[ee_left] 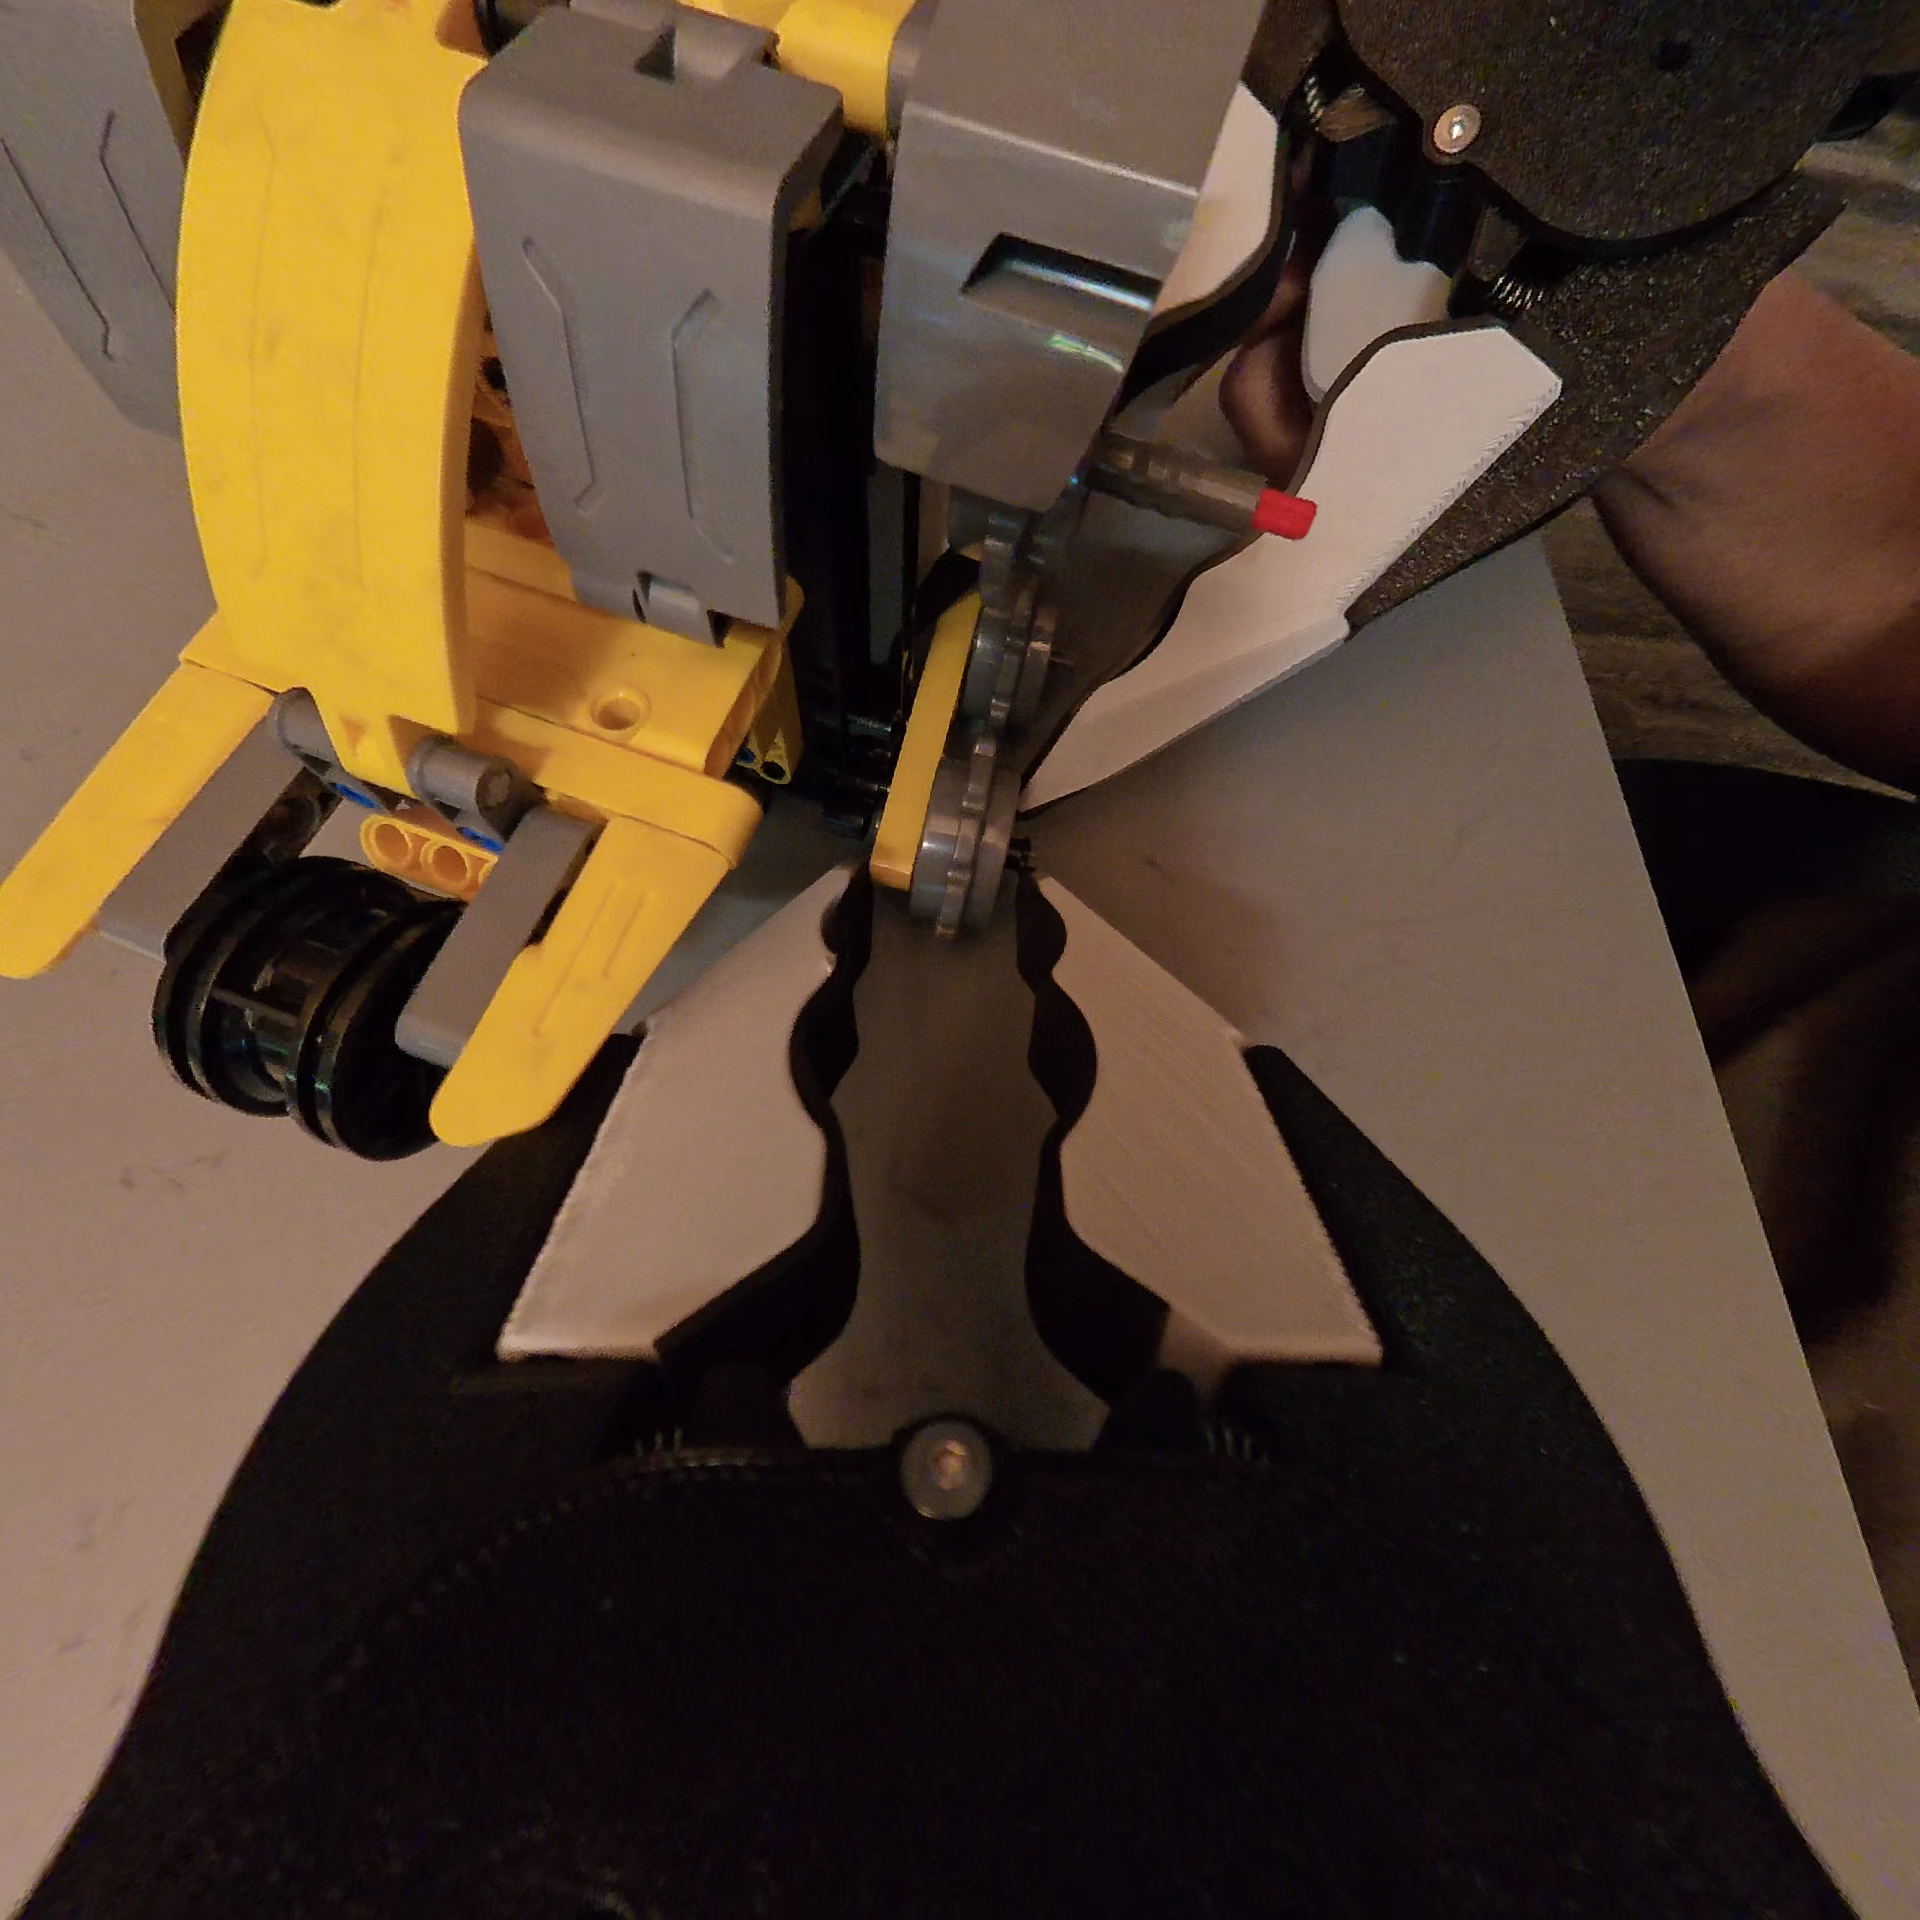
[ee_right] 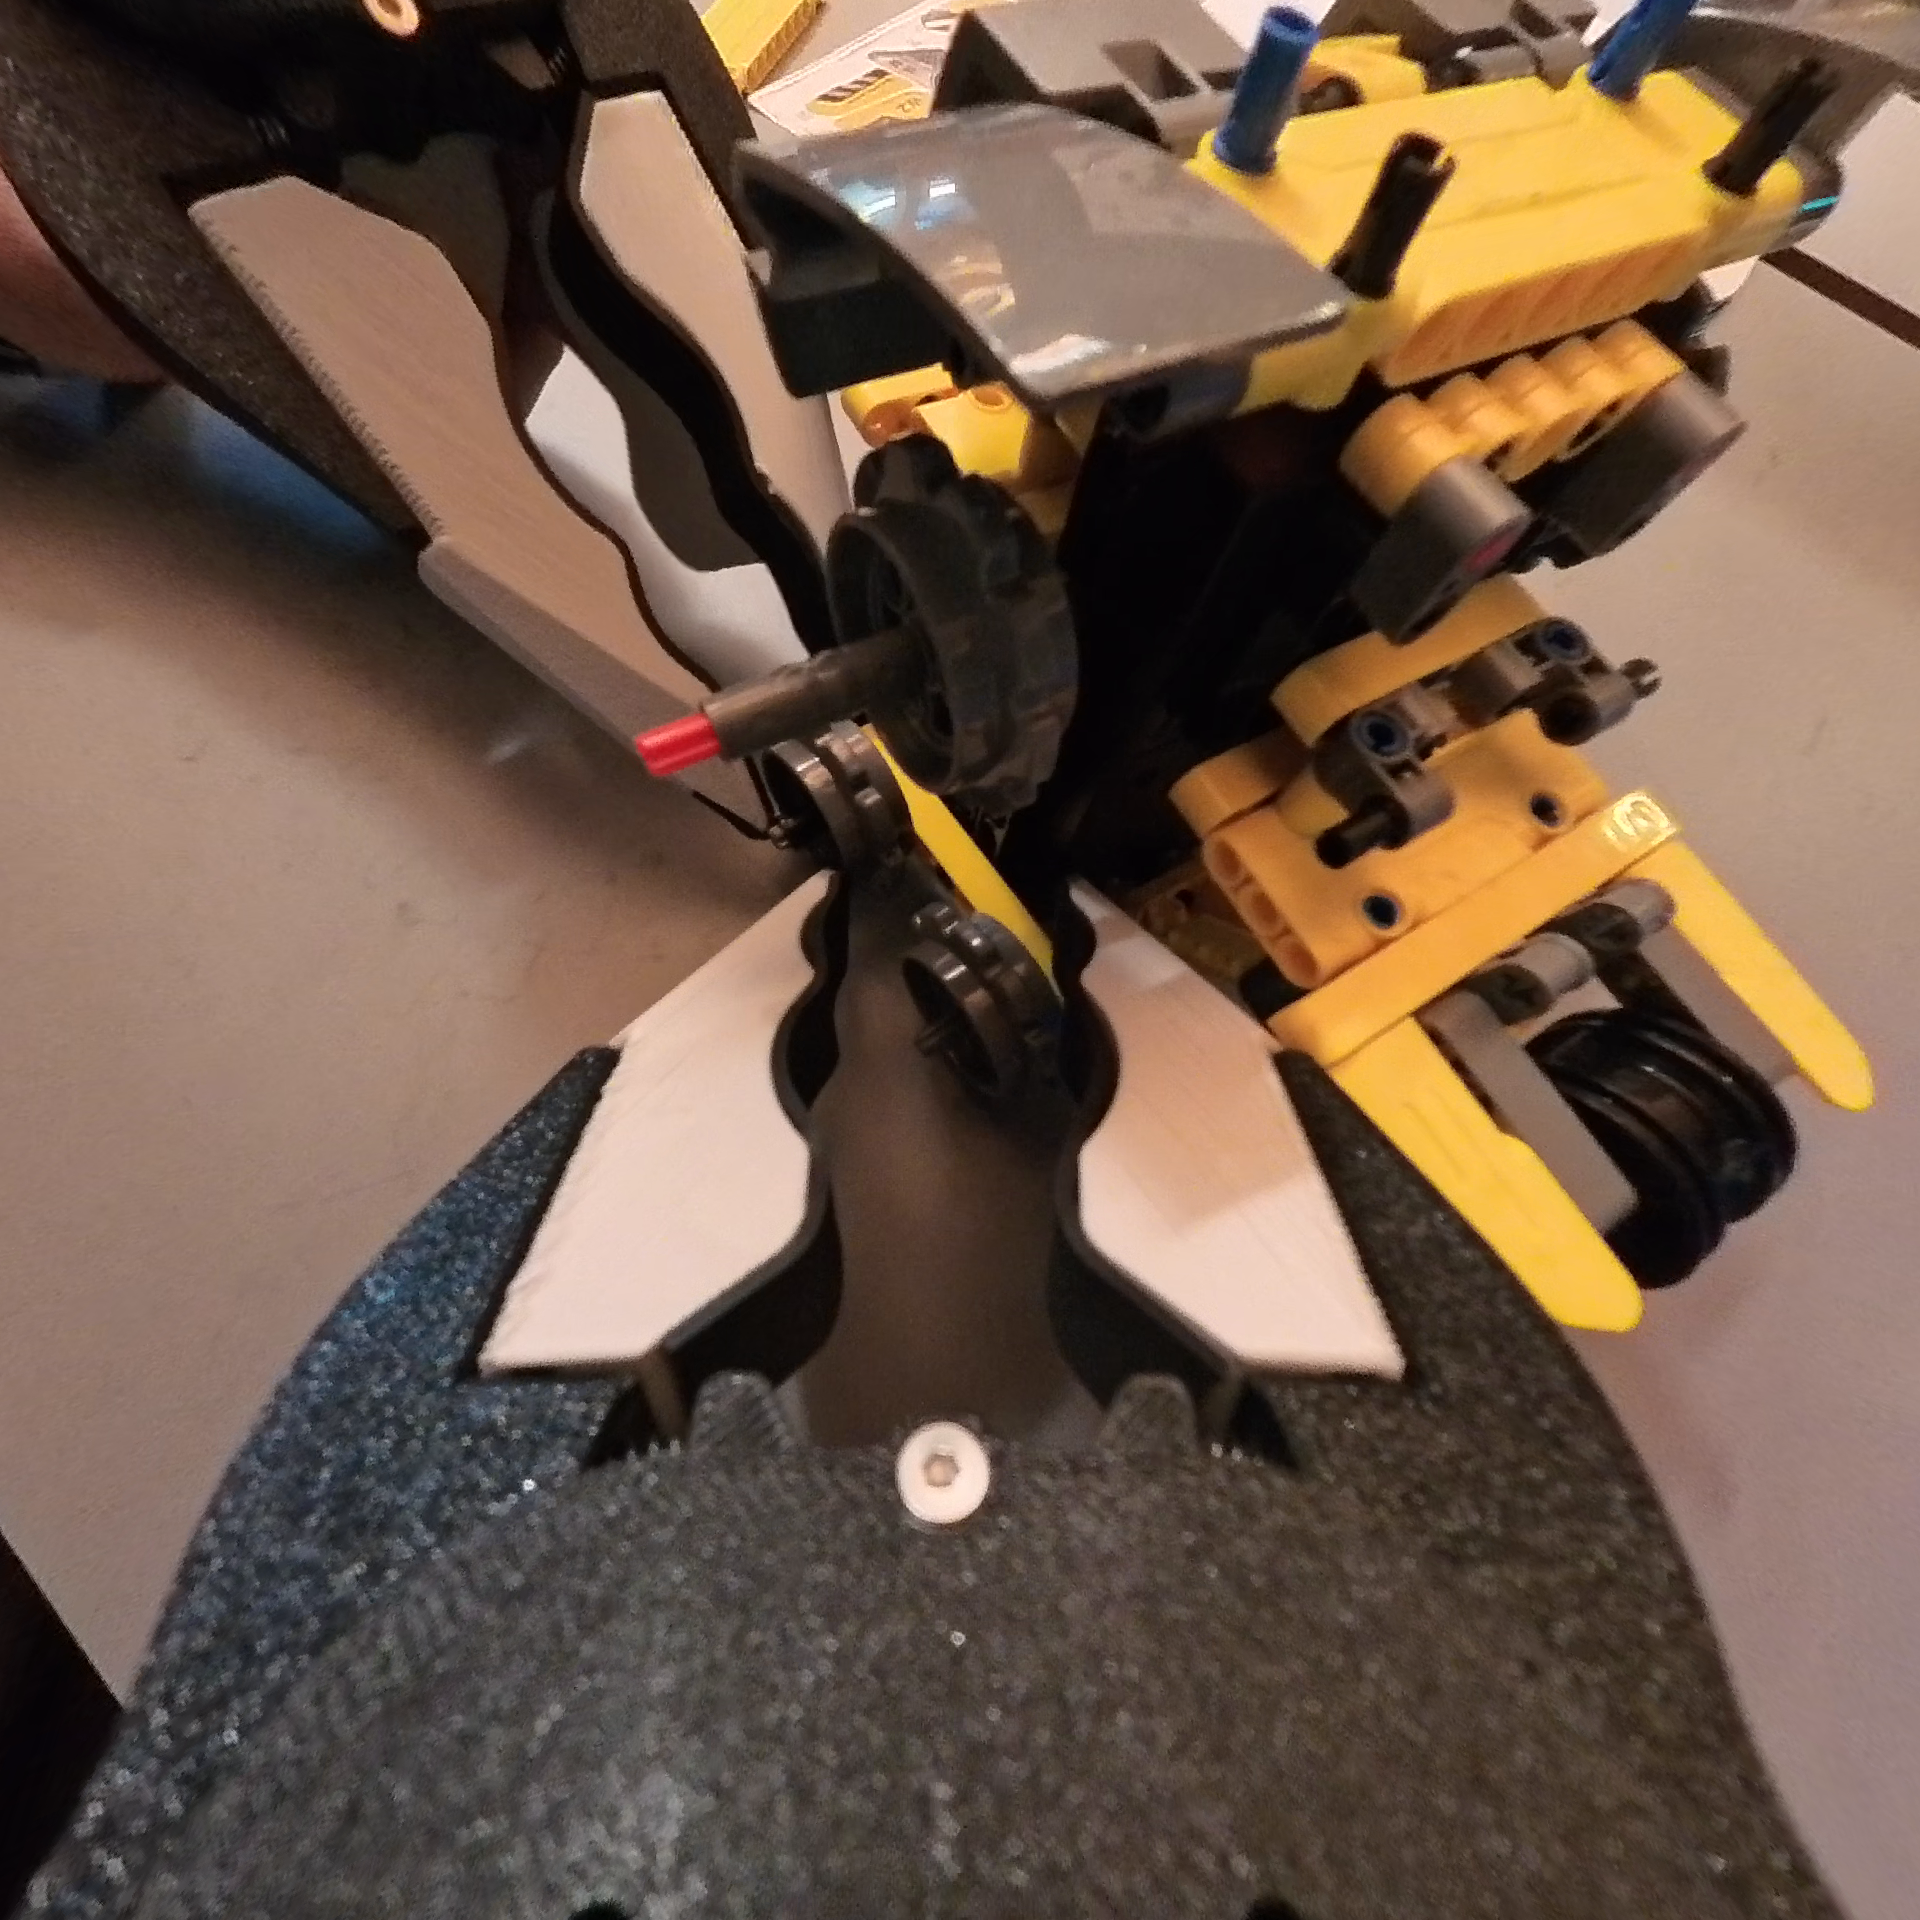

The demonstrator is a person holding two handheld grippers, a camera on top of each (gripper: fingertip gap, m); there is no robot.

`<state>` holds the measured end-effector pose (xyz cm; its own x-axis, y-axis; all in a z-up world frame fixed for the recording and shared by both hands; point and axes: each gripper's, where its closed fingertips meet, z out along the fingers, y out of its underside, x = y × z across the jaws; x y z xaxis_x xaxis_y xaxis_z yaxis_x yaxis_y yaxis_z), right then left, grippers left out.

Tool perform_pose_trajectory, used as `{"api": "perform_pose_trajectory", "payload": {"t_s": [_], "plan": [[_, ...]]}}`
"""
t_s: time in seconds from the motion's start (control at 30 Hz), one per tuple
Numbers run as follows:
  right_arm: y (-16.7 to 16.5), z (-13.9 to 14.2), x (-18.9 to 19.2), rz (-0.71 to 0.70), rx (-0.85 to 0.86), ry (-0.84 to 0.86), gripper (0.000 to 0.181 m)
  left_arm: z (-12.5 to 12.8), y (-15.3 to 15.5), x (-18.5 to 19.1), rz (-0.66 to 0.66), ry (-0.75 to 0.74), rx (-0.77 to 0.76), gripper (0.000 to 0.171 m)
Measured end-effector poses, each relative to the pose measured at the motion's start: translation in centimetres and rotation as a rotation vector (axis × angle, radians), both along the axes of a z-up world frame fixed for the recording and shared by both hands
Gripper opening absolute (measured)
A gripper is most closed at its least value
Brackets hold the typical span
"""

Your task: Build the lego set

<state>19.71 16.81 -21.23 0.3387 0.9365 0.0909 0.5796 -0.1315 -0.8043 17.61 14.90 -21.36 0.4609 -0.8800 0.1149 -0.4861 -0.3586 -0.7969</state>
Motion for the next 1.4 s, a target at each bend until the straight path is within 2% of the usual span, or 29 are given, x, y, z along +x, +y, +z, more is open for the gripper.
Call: {"api": "perform_pose_trajectory", "payload": {"t_s": [0.17,0.27,0.33,1.0,1.4], "plan": [[0.1,0.4,0.1,-0.007,0.013,0.021,0.039,0.0,0.0,0.0,0.010,0.025,0.049,0.025],[0.1,0.9,0.3,-0.017,0.031,0.045,0.042,-0.2,-0.5,-0.2,0.001,0.047,0.064,0.041],[0.1,0.8,0.7,-0.028,0.024,0.040,0.043,0.0,-0.5,-0.5,0.010,0.048,0.086,0.044],[-0.8,0.6,2.4,-0.116,0.059,0.016,0.044,0.2,-2.8,-2.1,0.059,0.078,0.138,0.054],[-0.5,1.2,2.6,-0.137,0.073,0.051,0.043,-0.2,-2.9,-2.1,0.047,0.061,0.072,0.055]]}}
